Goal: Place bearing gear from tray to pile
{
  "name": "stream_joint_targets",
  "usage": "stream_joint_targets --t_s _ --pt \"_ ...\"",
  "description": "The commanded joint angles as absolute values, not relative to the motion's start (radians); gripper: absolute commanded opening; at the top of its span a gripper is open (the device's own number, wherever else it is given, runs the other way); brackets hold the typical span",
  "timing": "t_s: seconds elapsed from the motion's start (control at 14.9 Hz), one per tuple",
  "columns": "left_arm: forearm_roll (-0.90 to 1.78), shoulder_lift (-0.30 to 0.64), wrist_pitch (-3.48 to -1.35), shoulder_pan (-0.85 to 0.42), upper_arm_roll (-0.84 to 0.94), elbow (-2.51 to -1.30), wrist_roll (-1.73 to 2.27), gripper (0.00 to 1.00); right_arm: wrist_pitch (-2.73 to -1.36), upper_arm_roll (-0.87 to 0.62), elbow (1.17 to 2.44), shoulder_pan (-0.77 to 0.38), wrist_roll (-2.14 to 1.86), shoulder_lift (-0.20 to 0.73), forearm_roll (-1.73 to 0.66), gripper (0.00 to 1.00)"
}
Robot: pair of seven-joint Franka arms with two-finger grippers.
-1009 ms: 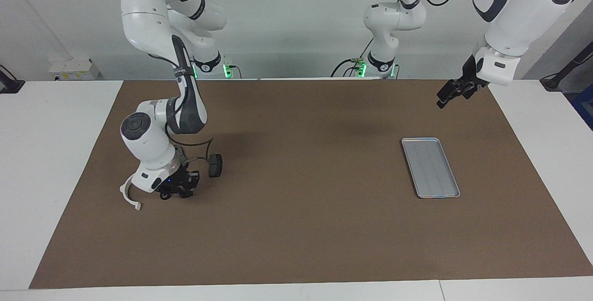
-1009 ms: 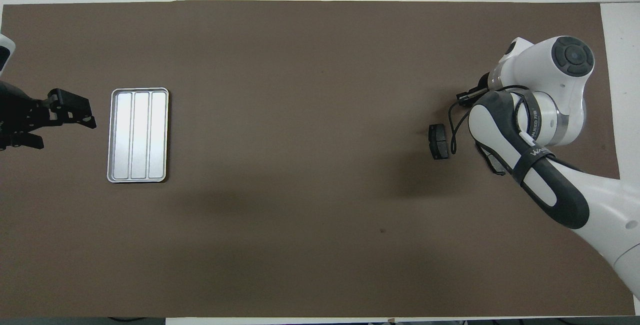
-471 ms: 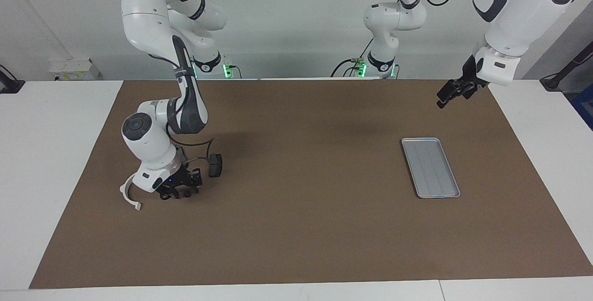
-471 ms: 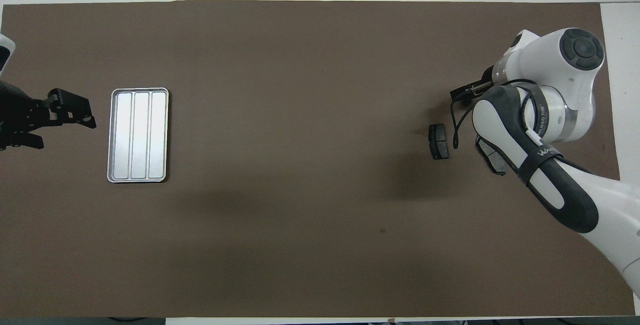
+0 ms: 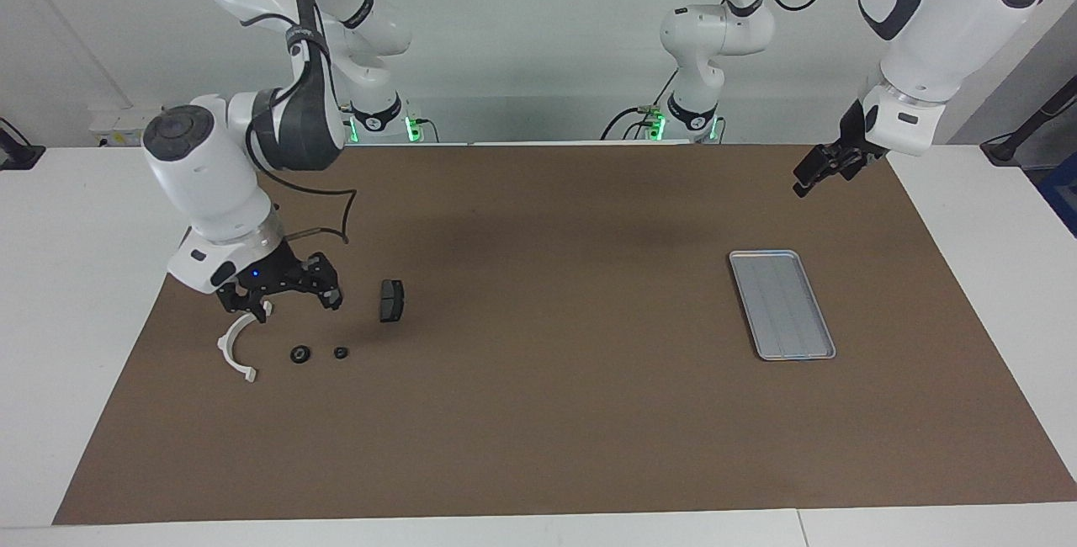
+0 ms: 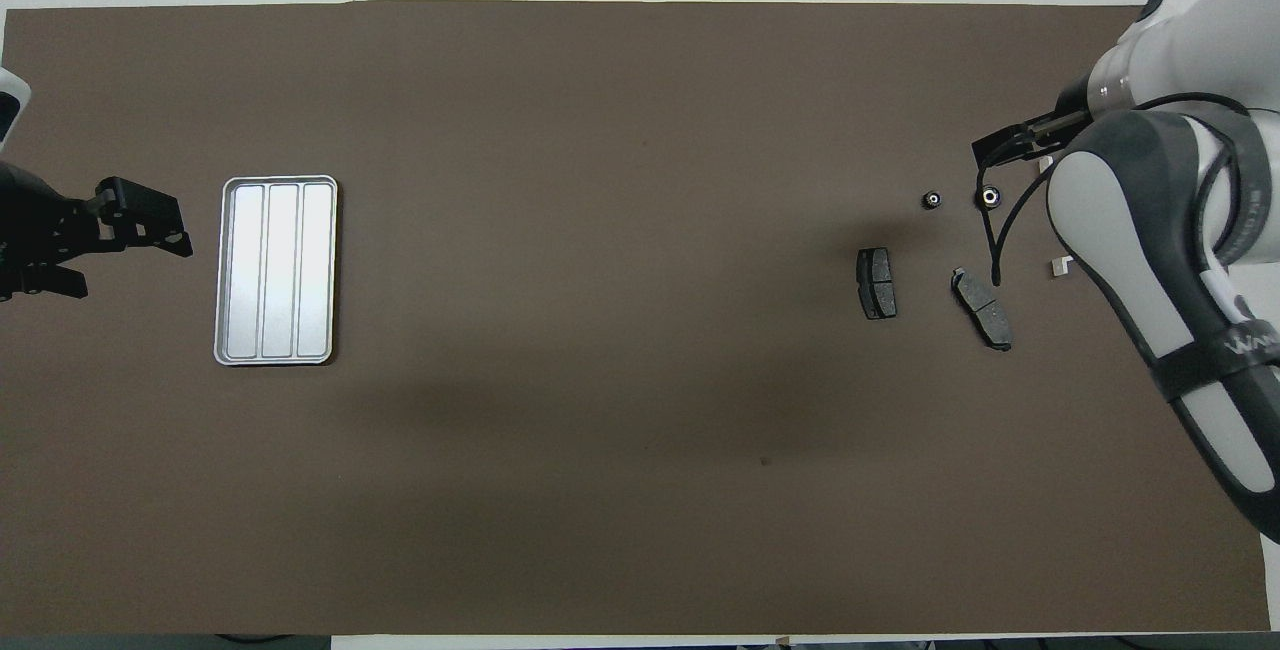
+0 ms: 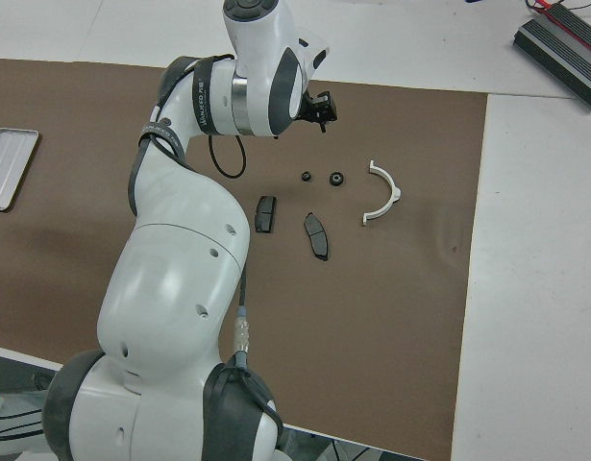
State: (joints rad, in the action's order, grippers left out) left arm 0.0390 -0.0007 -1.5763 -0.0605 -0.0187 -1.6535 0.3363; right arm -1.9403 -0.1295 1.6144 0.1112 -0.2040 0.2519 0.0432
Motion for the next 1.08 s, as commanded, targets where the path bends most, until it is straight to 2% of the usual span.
stream_joint_targets --t_s 0.0,0.34,0.81,0.94,1.01 --pt "0.052 -0.028 -1.597 -0.057 -0.018 -1.684 0.327 1.00 -1.830 -0.138 1.628 0.144 -0.186 0.149 0.067 1.00" --pt "0.052 -0.028 -1.595 -0.058 -0.018 -1.684 0.328 1.00 -1.663 -0.138 1.624 0.158 -0.183 0.005 0.071 1.00" --pt "0.052 -0.028 -1.597 -0.057 -0.018 -1.684 0.327 1.00 -1.597 -0.149 1.643 0.115 -0.055 -0.060 0.052 1.00" --pt "0.052 -0.028 -1.597 -0.057 -0.018 -1.684 0.327 1.00 -1.589 -0.112 1.649 0.053 -0.060 -0.064 0.052 1.00" --pt "0.052 -0.028 -1.595 -0.058 -0.018 -1.684 0.327 1.00 -1.577 -0.013 1.654 -0.047 -0.060 -0.072 0.055 1.00"
